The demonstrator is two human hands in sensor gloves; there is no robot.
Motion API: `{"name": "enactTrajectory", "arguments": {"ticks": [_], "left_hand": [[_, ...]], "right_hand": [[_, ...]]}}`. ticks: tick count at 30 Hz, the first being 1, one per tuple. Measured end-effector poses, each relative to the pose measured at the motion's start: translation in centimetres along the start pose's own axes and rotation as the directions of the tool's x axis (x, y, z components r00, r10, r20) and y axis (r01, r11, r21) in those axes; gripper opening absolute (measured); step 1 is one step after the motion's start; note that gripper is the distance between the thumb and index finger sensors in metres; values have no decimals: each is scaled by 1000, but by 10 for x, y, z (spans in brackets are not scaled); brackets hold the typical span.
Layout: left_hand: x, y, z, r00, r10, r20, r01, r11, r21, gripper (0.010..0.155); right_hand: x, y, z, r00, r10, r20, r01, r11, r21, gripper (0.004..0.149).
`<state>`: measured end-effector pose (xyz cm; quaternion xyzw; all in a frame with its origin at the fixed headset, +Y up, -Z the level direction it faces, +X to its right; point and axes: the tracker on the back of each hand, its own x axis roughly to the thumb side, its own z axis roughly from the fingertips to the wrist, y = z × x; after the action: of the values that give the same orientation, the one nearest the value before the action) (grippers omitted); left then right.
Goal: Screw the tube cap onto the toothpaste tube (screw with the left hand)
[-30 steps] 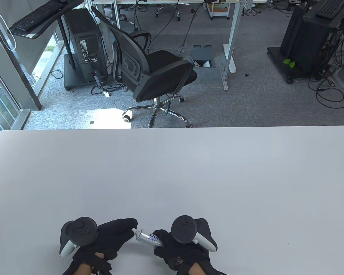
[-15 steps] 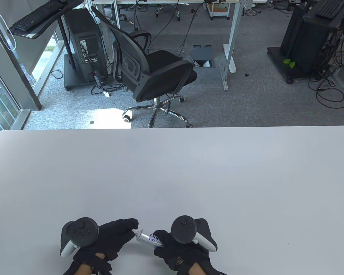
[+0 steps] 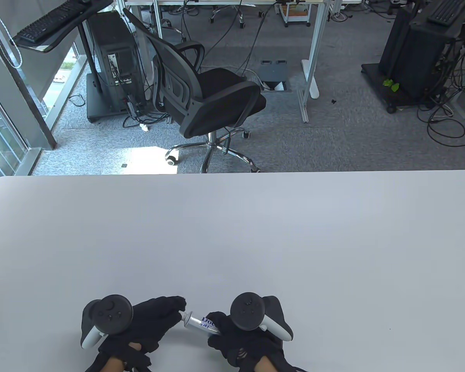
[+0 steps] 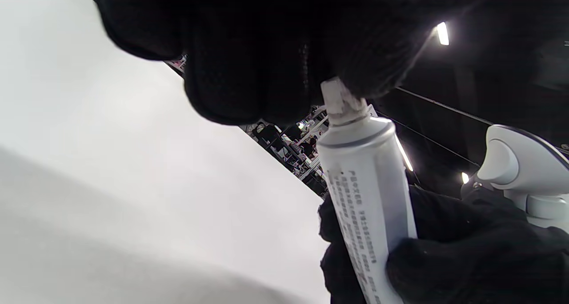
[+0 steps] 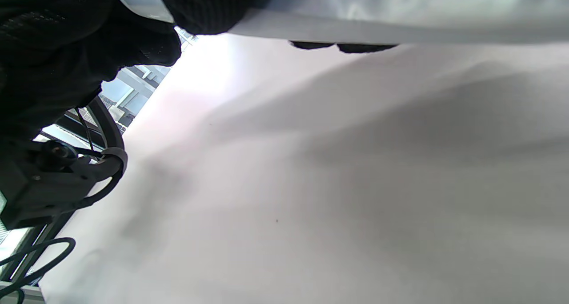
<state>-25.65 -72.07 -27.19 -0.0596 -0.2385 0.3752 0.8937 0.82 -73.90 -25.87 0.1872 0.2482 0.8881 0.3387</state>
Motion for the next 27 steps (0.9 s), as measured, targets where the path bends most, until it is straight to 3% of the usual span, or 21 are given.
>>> {"name": "enactTrajectory", "arguments": {"ticks": [4, 13, 21, 27], "left_hand": [[-4, -1, 1, 999, -7, -36, 7, 1000, -2, 57], [2, -1, 0, 1000, -16, 19, 16, 1000, -17, 48], [-4, -2, 0, 999, -7, -36, 8, 1000, 6, 57], [4, -5, 0, 999, -18, 27, 17, 999, 28, 48]], "right_hand": [[-1, -2, -1, 1000, -11, -1, 11, 1000, -3, 53], [1, 0, 1, 1000, 18, 1, -18, 1000, -2, 53], [-3, -3, -1, 1000, -10, -5, 10, 1000, -5, 53], [2, 0, 3, 1000, 17, 6, -17, 1000, -4, 53]]}}
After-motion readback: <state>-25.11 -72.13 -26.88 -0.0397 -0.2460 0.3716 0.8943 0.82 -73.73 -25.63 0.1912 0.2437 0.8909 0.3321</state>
